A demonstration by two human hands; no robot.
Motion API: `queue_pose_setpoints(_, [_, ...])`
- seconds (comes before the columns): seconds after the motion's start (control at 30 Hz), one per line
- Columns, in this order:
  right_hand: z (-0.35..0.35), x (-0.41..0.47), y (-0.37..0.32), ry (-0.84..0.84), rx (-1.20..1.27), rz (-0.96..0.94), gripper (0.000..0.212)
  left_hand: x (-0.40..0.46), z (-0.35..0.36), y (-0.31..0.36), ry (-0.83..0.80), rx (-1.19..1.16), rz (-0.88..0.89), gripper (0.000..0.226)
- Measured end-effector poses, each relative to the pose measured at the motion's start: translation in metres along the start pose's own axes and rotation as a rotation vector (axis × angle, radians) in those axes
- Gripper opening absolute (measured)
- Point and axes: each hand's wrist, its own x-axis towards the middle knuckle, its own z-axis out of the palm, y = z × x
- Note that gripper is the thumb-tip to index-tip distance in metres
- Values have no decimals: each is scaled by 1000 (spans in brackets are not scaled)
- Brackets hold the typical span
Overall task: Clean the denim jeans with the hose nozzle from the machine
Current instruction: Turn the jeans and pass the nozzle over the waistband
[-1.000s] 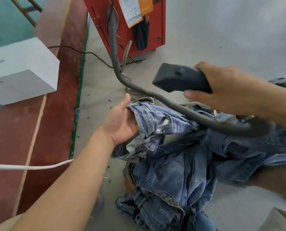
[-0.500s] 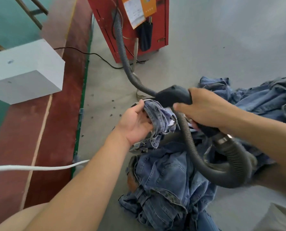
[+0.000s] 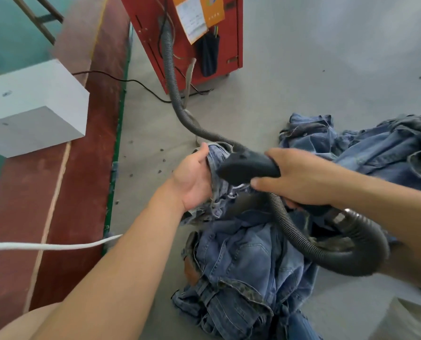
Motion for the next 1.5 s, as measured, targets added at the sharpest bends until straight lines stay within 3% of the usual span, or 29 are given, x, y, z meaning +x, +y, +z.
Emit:
queue_pose_setpoints(0.1, [13, 12, -4, 67, 9, -16, 21, 8, -1, -8, -14, 16, -19, 70])
queue_pose_setpoints(0.23, [4, 18, 6, 280, 148, 56, 24, 28, -26, -16, 251, -123, 107, 64])
queue_pose_setpoints(0.3, [-3, 17, 17, 326, 158, 90, 26, 38, -42, -35, 380, 81, 16, 56])
queue_pose_setpoints(0.4, [-9, 19, 33, 290, 145, 148, 27, 50, -70, -79, 464, 542, -277, 45])
queue_pose_setpoints(0.47, [-10, 23, 41, 265, 120, 175, 29, 58, -86, -94, 491, 636, -290, 28])
queue_pose_setpoints(0.67, [-13, 28, 50, 138, -39, 178, 28, 57, -80, -74, 414, 555, -74, 61])
queue_pose_setpoints(0.8, [-4, 27, 48, 90, -136, 132, 30, 44, -64, -61, 281, 331, -18, 59])
queue_pose_setpoints(0.93, [14, 25, 38, -23, -200, 50, 30, 28, -45, -57, 196, 290, 33, 49])
queue_pose_setpoints(1.07, [21, 32, 27, 137, -131, 66, 28, 17, -25, -61, 144, 358, 106, 44])
queue_pose_setpoints(1.17, [10, 26, 28, 278, -136, 152, 32, 14, -14, -62, 214, 408, 154, 42])
queue_pose_setpoints(1.3, [9, -5, 27, 210, -229, 68, 35, 11, -11, -58, 267, 444, 201, 34])
queue_pose_setpoints(1.4, [19, 3, 20, 140, -260, 41, 31, 8, -7, -61, 187, 456, 186, 45])
queue_pose_setpoints(1.5, [9, 23, 12, 198, -158, 103, 28, 6, -7, -66, 184, 380, 129, 54])
